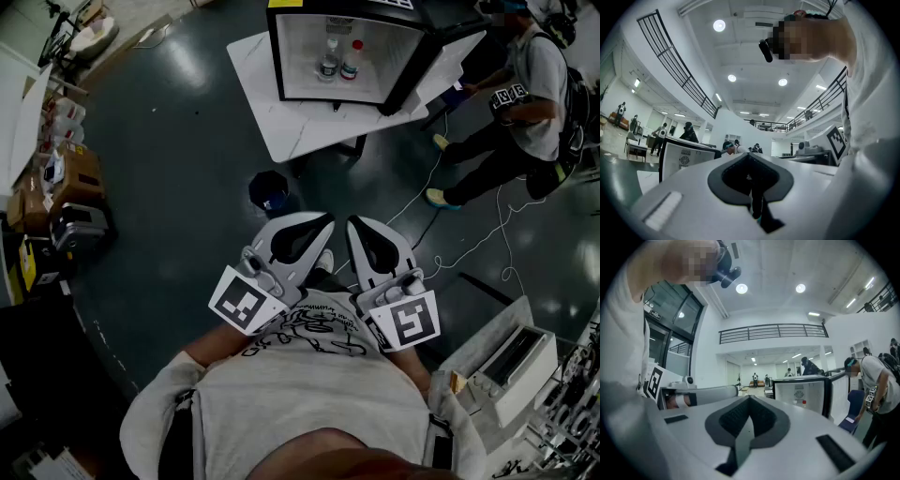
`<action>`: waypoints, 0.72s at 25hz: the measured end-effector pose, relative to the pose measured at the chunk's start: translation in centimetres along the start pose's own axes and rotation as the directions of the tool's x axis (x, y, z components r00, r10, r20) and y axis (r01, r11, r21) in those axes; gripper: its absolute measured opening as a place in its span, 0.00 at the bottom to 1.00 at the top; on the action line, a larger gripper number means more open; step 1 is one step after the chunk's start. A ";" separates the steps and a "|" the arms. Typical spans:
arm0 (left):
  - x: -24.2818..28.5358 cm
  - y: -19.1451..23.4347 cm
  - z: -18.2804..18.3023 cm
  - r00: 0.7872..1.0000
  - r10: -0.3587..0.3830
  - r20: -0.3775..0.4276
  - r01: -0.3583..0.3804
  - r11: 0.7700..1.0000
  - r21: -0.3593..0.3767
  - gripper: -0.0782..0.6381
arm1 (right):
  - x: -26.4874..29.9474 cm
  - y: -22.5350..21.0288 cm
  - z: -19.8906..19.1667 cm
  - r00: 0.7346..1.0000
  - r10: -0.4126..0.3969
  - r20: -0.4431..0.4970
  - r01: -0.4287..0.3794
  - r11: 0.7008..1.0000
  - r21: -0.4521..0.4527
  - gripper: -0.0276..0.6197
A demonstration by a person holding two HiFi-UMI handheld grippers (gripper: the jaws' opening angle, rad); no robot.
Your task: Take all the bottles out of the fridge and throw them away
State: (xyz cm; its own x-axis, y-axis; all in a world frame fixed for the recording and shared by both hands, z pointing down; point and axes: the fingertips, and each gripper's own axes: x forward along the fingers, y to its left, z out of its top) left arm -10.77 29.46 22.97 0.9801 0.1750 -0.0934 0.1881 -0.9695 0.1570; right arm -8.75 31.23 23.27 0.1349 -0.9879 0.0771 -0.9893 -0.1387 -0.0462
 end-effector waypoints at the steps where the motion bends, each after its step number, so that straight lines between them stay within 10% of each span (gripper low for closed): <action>1: 0.1 0.0 -0.1 1.000 0.000 -0.001 0.000 1.000 0.000 0.12 | 0.0 -0.2 0.0 1.000 0.000 0.002 0.000 1.000 -0.001 0.06; 18: 4.2 0.2 -0.5 0.999 0.037 0.013 -0.037 0.999 0.012 0.12 | 0.0 -4.5 0.3 0.999 0.027 0.033 -0.027 1.000 0.008 0.06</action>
State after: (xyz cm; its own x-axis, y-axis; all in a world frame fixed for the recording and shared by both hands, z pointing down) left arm -6.60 30.11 23.14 0.9855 0.1371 -0.1004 0.1511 -0.9772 0.1488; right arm -4.27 31.83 23.22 0.1100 -0.9930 0.0426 -0.9920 -0.1123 -0.0567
